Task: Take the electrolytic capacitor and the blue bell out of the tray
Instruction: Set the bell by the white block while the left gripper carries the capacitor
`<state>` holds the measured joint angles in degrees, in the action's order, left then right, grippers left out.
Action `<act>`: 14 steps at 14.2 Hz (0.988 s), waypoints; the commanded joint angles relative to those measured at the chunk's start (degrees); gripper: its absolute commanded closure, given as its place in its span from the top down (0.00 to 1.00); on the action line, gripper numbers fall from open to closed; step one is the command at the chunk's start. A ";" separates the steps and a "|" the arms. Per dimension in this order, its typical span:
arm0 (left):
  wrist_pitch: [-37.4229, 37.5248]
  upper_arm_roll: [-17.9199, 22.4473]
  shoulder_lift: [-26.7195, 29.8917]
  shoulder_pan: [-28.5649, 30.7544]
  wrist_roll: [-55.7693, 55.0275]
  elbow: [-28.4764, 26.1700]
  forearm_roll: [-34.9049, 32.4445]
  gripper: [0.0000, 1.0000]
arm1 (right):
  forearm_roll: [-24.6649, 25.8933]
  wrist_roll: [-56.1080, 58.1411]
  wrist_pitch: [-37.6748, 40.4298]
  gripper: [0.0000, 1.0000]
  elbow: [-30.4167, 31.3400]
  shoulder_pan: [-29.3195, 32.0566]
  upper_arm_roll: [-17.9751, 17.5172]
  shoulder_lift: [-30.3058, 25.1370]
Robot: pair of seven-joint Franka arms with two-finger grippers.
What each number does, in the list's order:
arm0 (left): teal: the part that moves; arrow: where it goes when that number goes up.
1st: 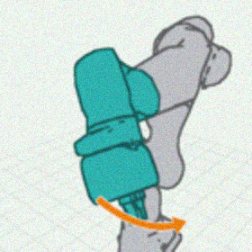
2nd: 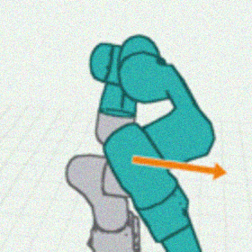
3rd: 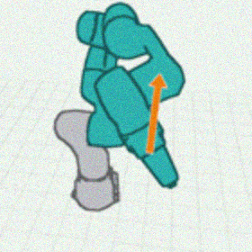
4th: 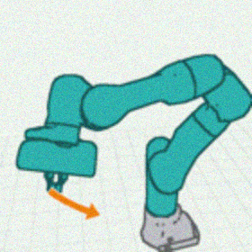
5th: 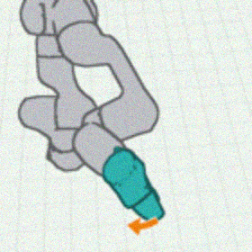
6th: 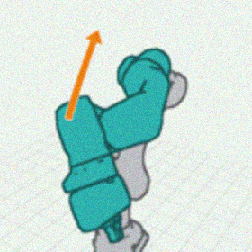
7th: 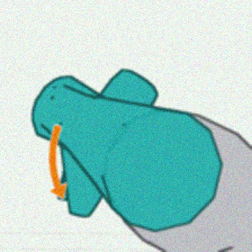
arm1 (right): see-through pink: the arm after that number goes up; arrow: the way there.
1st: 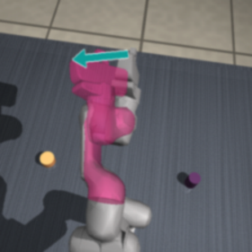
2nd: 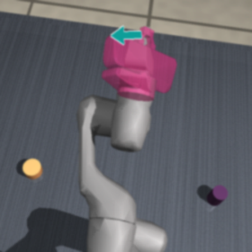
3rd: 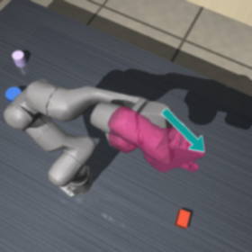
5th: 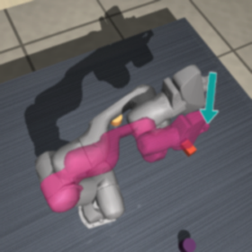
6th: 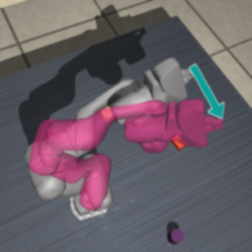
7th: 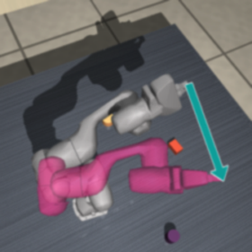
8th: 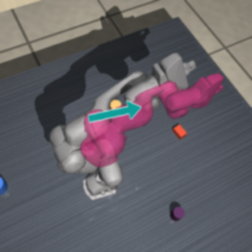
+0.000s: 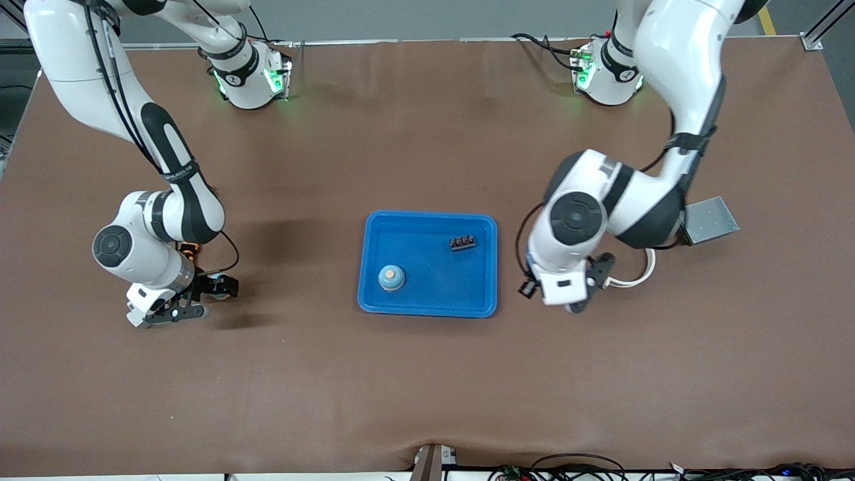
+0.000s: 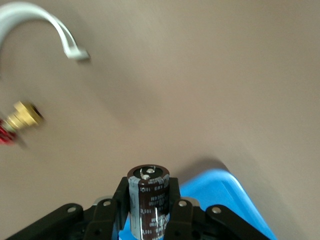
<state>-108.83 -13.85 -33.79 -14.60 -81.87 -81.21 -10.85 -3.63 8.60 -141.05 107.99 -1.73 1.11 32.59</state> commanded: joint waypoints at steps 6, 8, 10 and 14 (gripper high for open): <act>5.03 -0.56 2.68 12.48 16.98 -2.01 -0.22 0.00 | -0.32 -22.80 14.76 1.00 -13.42 -9.94 -0.23 0.28; 5.03 -0.47 2.15 15.12 19.89 -2.81 -0.92 0.00 | -0.32 -29.92 14.75 1.00 -14.56 -13.80 -0.23 0.28; 5.03 -0.30 1.89 16.09 20.86 -3.42 -1.19 0.00 | -0.23 -37.74 14.49 1.00 -15.18 -18.54 -0.23 0.54; 5.03 -0.12 1.98 16.71 21.22 -5.26 -1.28 0.00 | -0.15 -53.12 14.05 1.00 -16.06 -26.90 -0.14 0.81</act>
<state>-104.32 -13.83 -32.68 2.15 -60.86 -85.03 -10.85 -3.70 -38.47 -127.19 93.42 -25.60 0.27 32.54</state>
